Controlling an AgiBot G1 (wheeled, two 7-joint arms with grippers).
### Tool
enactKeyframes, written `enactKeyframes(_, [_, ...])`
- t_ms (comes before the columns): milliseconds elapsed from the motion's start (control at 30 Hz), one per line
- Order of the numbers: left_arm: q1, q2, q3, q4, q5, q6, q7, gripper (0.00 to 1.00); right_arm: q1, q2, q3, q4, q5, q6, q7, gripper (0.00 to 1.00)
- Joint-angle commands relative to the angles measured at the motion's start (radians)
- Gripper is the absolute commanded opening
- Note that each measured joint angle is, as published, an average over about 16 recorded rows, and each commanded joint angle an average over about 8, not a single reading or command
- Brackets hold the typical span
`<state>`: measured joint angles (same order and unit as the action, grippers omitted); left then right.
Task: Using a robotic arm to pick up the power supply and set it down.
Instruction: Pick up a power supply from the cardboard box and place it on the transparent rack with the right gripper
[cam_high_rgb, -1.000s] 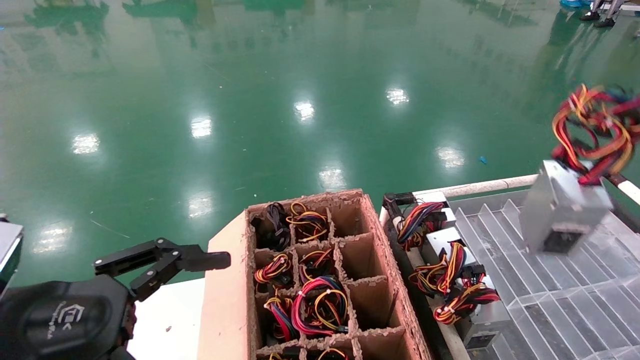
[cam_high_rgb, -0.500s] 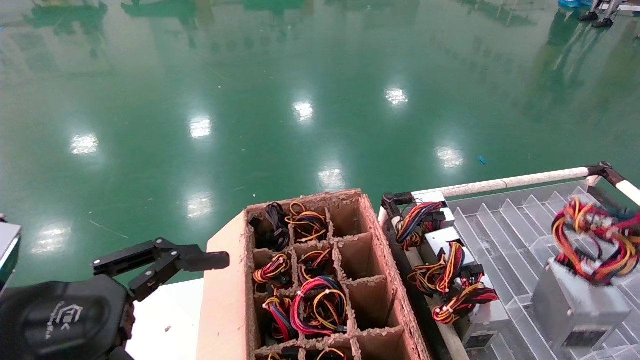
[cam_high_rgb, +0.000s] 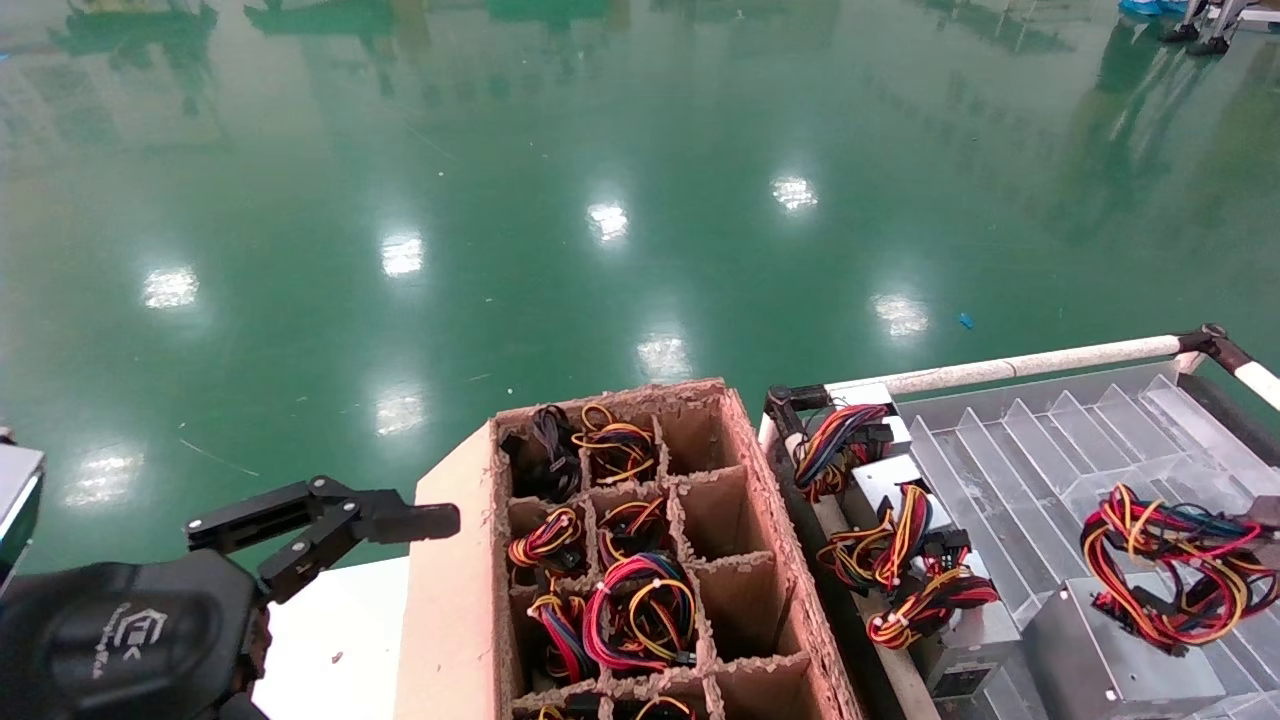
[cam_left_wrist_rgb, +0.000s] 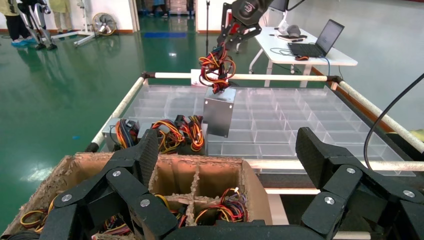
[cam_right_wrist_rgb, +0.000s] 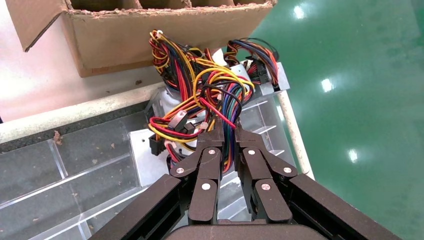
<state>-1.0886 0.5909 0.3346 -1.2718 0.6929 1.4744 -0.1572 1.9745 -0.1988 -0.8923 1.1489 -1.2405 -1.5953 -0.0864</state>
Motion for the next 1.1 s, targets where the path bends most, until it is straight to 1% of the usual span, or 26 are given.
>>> enactKeyframes(33, [0.0, 0.0, 0.0, 0.0, 0.0, 0.0, 0.0, 1.0, 0.015, 0.002, -0.022, 0.009, 0.007, 0.001, -0.003, 0.0])
enactKeyframes(633, [0.0, 0.0, 0.0, 0.0, 0.0, 0.0, 0.0, 1.0, 0.116, -0.017, -0.211, 0.103, 0.035, 0.0, 0.019, 0.0])
enactKeyframes(933, [0.0, 0.0, 0.001, 0.0, 0.0, 0.0, 0.0, 1.0, 0.179, -0.037, -0.321, 0.136, 0.083, -0.003, 0.029, 0.0])
enactKeyframes(1100, [0.0, 0.0, 0.001, 0.0, 0.0, 0.0, 0.0, 1.0, 0.211, -0.056, -0.391, 0.134, 0.099, -0.002, 0.032, 0.0])
